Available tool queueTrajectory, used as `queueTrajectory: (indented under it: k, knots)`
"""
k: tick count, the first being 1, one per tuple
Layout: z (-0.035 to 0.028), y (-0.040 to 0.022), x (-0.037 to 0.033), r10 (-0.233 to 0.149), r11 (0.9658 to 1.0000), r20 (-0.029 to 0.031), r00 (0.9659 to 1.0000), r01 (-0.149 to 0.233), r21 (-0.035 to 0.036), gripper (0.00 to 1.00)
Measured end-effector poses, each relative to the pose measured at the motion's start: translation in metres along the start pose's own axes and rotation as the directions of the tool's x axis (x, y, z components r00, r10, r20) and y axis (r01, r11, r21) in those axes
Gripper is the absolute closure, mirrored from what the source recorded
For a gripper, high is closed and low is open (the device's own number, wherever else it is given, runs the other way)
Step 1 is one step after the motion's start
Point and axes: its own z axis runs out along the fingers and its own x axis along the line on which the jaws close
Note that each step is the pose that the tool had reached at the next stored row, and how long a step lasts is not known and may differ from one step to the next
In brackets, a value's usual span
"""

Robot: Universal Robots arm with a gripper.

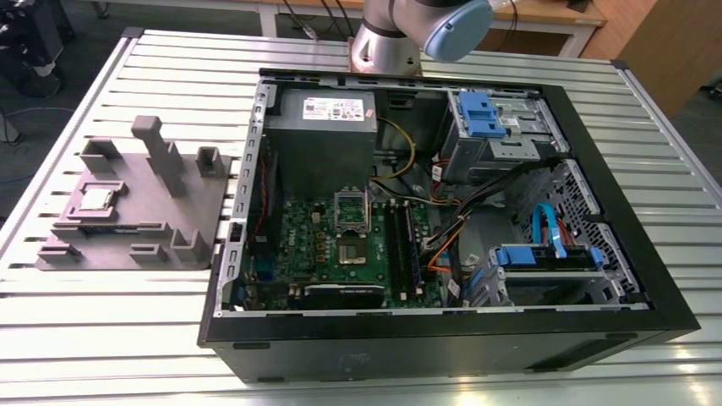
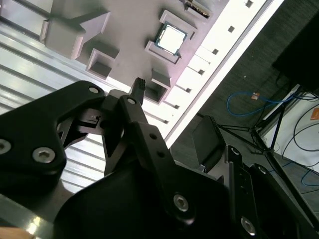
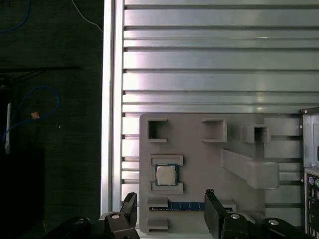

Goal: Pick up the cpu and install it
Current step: 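Pick up the cpu and move it towards the insertion slot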

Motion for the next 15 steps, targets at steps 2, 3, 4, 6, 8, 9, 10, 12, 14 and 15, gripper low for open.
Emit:
queueTrajectory:
  k: [2, 3, 4, 6, 8, 9, 10, 12, 14, 15]
  knots:
    - [0.0010, -0.0001, 0.0000, 0.000, 1.0000, 0.0000, 1.0000, 0.000, 0.0000, 0.35]
    - [0.0015, -0.0001, 0.0000, 0.000, 1.0000, 0.0000, 1.0000, 0.000, 0.0000, 0.35]
    - [0.0022, -0.0001, 0.0000, 0.000, 1.0000, -0.0001, 1.0000, 0.000, -0.0001, 0.35]
    - [0.0039, -0.0002, 0.0000, 0.000, 1.0000, 0.0000, 1.0000, 0.000, -0.0005, 0.35]
    - [0.0057, -0.0002, -0.0001, 0.000, 1.0000, -0.0006, 1.0000, 0.000, -0.0004, 0.35]
    - [0.0065, -0.0003, -0.0001, 0.000, 1.0000, -0.0012, 1.0000, 0.000, -0.0004, 0.35]
    - [0.0074, -0.0003, -0.0001, 0.000, 1.0000, -0.0018, 1.0000, 0.000, -0.0004, 0.35]
    - [0.0093, -0.0004, -0.0002, 0.000, 1.0000, -0.0029, 1.0000, 0.000, -0.0005, 0.35]
    - [0.0112, -0.0008, -0.0002, 0.000, 1.0000, -0.0059, 1.0000, 0.000, -0.0005, 0.35]
    - [0.0122, -0.0010, -0.0003, 0.000, 1.0000, -0.0070, 1.0000, 0.000, -0.0005, 0.35]
